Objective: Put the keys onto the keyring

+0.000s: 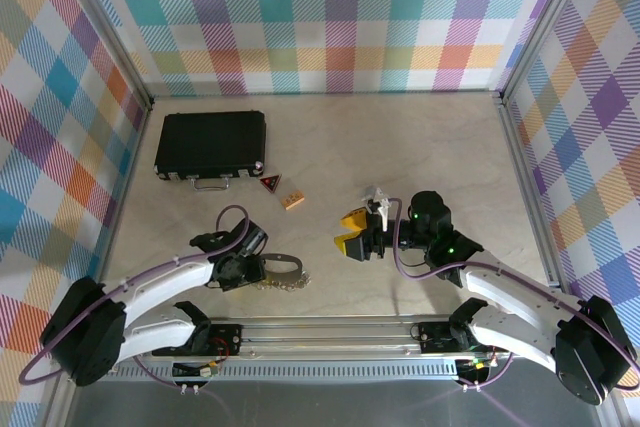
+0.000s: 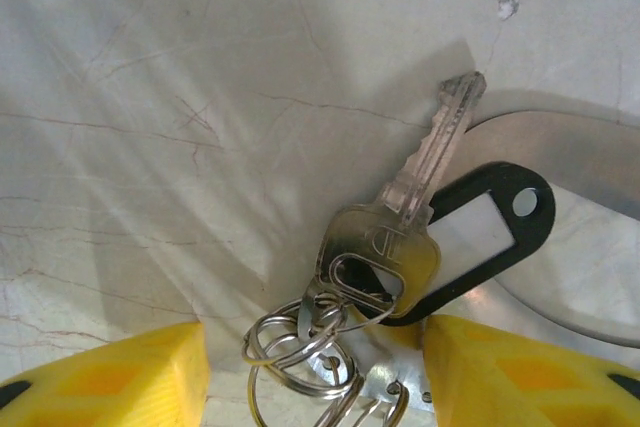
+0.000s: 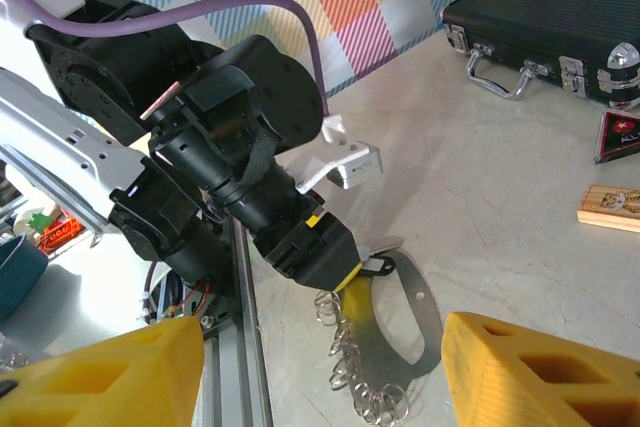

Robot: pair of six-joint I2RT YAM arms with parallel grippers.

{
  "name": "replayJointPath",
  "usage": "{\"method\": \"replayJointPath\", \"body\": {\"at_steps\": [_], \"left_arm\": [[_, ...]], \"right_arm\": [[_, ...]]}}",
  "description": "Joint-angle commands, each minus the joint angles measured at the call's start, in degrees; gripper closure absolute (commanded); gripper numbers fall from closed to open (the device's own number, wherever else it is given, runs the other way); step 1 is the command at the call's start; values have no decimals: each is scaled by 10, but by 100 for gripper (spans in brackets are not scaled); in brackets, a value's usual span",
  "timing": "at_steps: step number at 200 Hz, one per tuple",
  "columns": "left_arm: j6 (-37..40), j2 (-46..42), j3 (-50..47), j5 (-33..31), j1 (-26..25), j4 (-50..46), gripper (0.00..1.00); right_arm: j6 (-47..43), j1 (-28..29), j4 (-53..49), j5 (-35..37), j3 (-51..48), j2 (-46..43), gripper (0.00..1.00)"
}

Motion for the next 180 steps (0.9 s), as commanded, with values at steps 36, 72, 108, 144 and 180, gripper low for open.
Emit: {"method": "replayJointPath", "body": {"at_steps": [36,72,108,144,180], "left_arm": [[39,65,59,56,-37,229,47],[41,59,67,49,-43,222,51],[55,79,83,53,-45,225,51],[93,86,107,41,-46,189,54],[198,133,176,44,-46,86,58]], "right_arm": [[2,-7,8,-11,-10,-15,36],[5,-10,11,-14,-12,-17,36],[5,-11,12,-13,-12,-17,36],[5,-12,11,-10,-15,-22,36],[9,-14,12,-13,-13,-11,36]]}}
